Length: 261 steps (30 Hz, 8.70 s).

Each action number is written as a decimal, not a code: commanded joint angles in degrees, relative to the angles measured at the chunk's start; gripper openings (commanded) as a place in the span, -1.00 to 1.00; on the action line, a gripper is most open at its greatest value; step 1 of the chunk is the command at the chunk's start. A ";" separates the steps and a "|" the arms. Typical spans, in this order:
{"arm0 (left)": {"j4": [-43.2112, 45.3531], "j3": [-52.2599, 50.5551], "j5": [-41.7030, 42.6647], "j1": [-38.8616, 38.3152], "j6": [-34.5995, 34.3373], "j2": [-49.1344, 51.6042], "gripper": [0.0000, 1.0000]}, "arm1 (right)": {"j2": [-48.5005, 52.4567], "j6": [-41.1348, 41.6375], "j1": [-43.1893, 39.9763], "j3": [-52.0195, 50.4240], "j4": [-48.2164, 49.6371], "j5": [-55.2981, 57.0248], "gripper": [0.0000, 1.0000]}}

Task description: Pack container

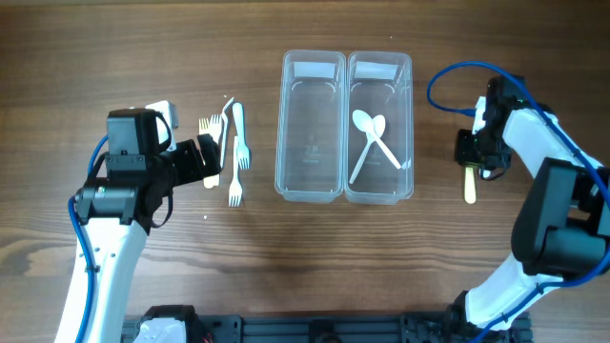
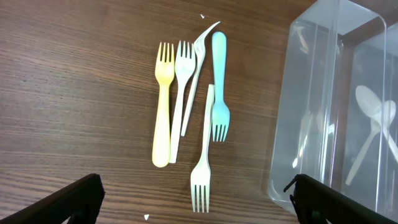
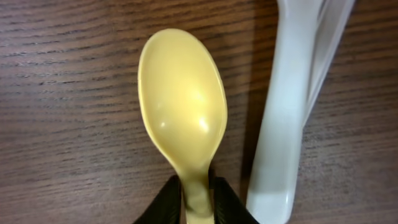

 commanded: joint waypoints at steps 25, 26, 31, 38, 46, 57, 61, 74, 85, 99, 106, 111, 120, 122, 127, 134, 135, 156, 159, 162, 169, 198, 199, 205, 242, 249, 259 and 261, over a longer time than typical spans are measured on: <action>0.13 1.16 0.87 0.46 0.90 0.33 1.00 | -19.65 7.41 12.70 8.24 -3.89 -19.56 -0.91; 0.15 1.16 0.90 0.46 0.90 0.33 0.99 | -20.13 7.52 14.40 8.24 -3.52 -18.18 -0.91; 0.13 1.16 0.90 0.46 0.90 0.33 0.99 | -16.65 10.27 20.79 7.74 -0.85 -13.42 -0.91; 0.15 1.16 0.90 0.46 0.90 0.33 1.00 | -6.78 13.00 24.55 7.76 3.80 -14.08 -0.79; 0.15 1.16 0.87 0.46 0.90 0.33 1.00 | -16.76 13.14 20.79 9.16 4.20 -11.89 0.14; 0.15 1.16 0.90 0.46 0.90 0.33 1.00 | -19.82 13.38 1.29 8.22 3.10 5.68 0.30; 0.15 1.16 0.87 0.46 0.90 0.33 1.00 | -14.82 12.70 -2.99 8.13 2.73 2.80 0.30; 0.15 1.16 0.90 0.46 0.90 0.33 0.99 | 1.81 10.82 -3.23 8.13 4.09 -0.48 0.19; 0.15 1.16 0.90 0.46 0.90 0.33 1.00 | 7.06 10.93 -2.69 8.13 6.75 -6.14 0.03; 0.15 1.16 0.90 0.46 0.90 0.33 1.00 | 2.43 11.47 -2.75 8.20 6.19 -4.83 0.10; 0.15 1.16 0.90 0.46 0.90 0.33 1.00 | 2.47 12.96 -2.69 8.17 8.28 -5.97 0.14; 0.13 1.16 0.87 0.46 0.90 0.33 0.99 | 2.49 12.79 -2.69 8.17 9.33 -8.09 0.17; 0.15 1.16 0.90 0.46 0.90 0.33 1.00 | 3.02 13.00 -2.36 8.11 10.40 -8.28 0.19; 0.13 1.16 0.87 0.46 0.90 0.33 1.00 | 3.96 13.35 -2.36 8.11 9.92 -8.31 0.18; 0.15 1.16 0.87 0.46 0.90 0.33 1.00 | 5.88 13.55 -2.32 8.11 8.98 -8.46 0.13; 0.15 1.16 0.87 0.46 0.90 0.33 1.00 | 6.32 15.96 -2.32 7.74 7.52 -8.26 0.15; 0.15 1.16 0.87 0.46 0.90 0.33 1.00 | 6.43 15.80 -2.32 7.34 8.41 -8.24 0.17; 0.15 1.16 0.87 0.46 0.90 0.33 1.00 | 6.40 11.45 -2.32 4.42 13.07 -13.64 0.23; 0.15 1.16 0.87 0.46 0.90 0.33 1.00 | 6.01 11.47 -2.32 4.66 12.94 -13.73 0.11; 0.15 1.16 0.87 0.46 0.90 0.33 1.00 | 4.26 11.43 -2.32 4.85 12.74 -13.86 0.13; 0.15 1.16 0.87 0.46 0.90 0.33 0.99 | -2.23 11.17 -0.42 4.85 11.69 -15.37 0.15; 0.15 1.16 0.87 0.46 0.90 0.33 1.00 | 5.75 7.23 3.80 4.74 9.92 -3.30 0.29; 0.15 1.16 0.87 0.46 0.90 0.33 1.00 | 5.95 7.23 3.80 4.72 9.94 -3.30 0.28; 0.15 1.16 0.87 0.46 0.90 0.33 1.00 | 6.19 6.91 3.89 4.74 9.09 -3.48 -0.06; 0.15 1.16 0.90 0.46 0.90 0.33 1.00 | -0.48 8.90 3.91 4.17 8.24 -2.21 -0.17; 0.15 1.16 0.87 0.46 0.90 0.33 0.99 | 3.87 8.92 4.07 4.15 8.04 -3.50 -0.31; 0.15 1.16 0.90 0.46 0.90 0.33 1.00 | 5.27 8.90 4.07 4.15 6.91 -3.50 -0.67; 0.15 1.16 0.87 0.46 0.90 0.33 1.00 | 5.22 8.92 4.07 4.15 6.73 -3.50 -0.81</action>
